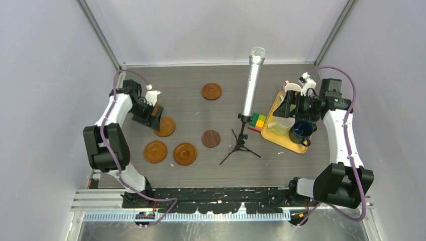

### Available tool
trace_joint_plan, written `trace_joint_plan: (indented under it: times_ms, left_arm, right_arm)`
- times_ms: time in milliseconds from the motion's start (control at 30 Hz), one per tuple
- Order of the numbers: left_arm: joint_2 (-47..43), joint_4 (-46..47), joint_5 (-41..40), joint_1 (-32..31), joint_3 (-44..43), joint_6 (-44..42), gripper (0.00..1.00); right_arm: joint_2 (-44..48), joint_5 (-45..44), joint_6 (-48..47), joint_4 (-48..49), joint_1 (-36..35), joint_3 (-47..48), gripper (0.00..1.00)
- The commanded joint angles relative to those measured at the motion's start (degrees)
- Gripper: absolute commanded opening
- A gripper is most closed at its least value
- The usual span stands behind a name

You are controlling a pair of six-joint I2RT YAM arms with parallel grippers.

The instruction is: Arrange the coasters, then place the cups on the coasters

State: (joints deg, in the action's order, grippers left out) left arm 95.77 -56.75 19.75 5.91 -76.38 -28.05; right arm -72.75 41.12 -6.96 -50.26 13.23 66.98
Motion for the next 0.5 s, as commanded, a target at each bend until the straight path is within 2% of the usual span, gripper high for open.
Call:
trace_joint_plan:
  times_ms: [0,200,467]
  left_arm:
    - [-4.78,6.76,0.31,0.46,6.52,-2.17,0.78]
    - [-2.23,11.4,-1.79,0.43,7.92,1.31,0.72]
    - [3.14,17.06,-3.17,0.34,7.03,6.35,0.67]
  right_arm:
    - [1.22,1.19,0.16,-0.41,-0.4,2.87,0.93]
    - [-1.91,-0.28,1.52,0.11,-2.52,6.9,0.93]
    - [-12.08,-6.57,5.05,2.99,-11.83,18.86,0.92]
